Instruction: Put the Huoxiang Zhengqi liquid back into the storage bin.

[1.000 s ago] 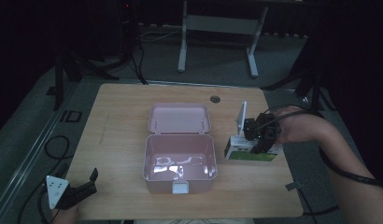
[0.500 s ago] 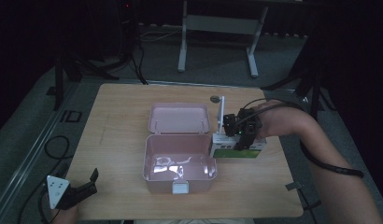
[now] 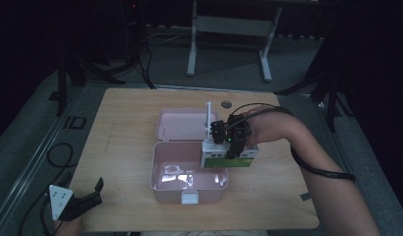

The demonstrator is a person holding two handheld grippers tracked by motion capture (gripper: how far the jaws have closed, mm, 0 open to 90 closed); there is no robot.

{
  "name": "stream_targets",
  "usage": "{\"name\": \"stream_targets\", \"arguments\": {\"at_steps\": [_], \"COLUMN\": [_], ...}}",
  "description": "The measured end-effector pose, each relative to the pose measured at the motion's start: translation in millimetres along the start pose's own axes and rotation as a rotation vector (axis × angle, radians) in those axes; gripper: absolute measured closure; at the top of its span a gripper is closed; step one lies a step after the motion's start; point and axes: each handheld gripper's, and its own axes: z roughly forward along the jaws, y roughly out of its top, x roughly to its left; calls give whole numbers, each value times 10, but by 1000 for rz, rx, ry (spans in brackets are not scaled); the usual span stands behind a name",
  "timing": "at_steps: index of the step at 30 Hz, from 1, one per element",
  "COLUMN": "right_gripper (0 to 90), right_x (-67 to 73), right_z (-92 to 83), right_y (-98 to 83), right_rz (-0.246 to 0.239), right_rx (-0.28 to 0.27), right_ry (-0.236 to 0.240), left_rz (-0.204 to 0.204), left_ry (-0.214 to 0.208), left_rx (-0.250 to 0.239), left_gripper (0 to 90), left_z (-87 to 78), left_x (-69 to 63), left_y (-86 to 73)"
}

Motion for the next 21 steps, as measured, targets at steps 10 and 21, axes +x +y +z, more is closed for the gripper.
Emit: {"name": "stream_targets", "arguments": {"at_steps": [10,21], "right_gripper": [618,618], "right_x": [5,68], "right_z": [43,102], "right_y": [430,693], "right_rz": [-48,-76], "right_rx": [3,-12], "right_ry": [2,18], "left_rz": [-1,-3], "left_ry": [0,4], "left_rx": [-4,-7], "left_gripper": [2,2], "left_z": [-6,-18], "left_x": [4,10], "left_y": [4,7]}}
